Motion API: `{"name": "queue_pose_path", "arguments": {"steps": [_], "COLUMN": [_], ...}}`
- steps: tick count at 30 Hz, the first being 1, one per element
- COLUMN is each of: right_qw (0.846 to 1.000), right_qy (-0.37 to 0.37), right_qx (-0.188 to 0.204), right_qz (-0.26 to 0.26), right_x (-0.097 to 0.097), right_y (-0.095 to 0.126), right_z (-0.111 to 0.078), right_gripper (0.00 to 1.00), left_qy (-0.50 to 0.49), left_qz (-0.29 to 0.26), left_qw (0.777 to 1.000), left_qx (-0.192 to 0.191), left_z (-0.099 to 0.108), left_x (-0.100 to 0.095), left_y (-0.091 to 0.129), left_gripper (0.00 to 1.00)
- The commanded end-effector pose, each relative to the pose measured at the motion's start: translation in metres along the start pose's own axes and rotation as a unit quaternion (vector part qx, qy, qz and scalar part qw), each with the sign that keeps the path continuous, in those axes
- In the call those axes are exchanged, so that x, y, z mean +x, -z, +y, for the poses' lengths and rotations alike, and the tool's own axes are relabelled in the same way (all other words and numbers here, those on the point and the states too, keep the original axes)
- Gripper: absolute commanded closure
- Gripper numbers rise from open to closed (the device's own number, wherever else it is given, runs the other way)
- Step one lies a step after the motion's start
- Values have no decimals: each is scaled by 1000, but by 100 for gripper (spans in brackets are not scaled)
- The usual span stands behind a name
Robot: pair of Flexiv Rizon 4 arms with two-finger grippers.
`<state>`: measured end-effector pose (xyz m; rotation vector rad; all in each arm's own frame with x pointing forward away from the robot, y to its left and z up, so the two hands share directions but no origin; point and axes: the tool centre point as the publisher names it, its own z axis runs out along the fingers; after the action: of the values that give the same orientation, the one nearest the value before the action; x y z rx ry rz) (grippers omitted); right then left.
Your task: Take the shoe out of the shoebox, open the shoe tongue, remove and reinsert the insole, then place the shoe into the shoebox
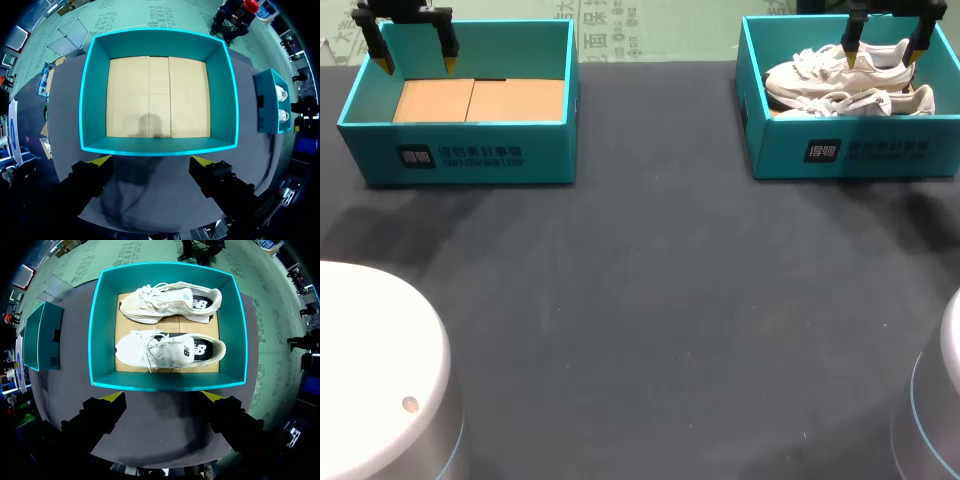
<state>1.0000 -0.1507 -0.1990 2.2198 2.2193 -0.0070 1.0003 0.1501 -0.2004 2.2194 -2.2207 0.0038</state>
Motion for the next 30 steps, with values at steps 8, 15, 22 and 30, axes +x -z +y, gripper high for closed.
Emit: {"name": "queue_pose_path", "arguments": {"steps": [8,15,22,30], "right_qw": [1000,1000,1000,1000], "right_qy": [0,0,0,5], "right_qx": [0,0,0,5], "right_qz": [0,0,0,-5], "right_x": [0,0,0,-16], "right_y": [0,0,0,-5], "right_z": [0,0,0,6], "right_gripper": [0,0,0,0], "left_qy": [0,0,0,0], "left_qz": [-1,-1,-1,-1], "left_qw": [1000,1000,1000,1000], "left_qx": [0,0,0,0], "left_z": [0,0,0,0], "left_x": [0,0,0,0], "left_y": [0,0,0,0], "left_gripper": [0,0,0,0]}}
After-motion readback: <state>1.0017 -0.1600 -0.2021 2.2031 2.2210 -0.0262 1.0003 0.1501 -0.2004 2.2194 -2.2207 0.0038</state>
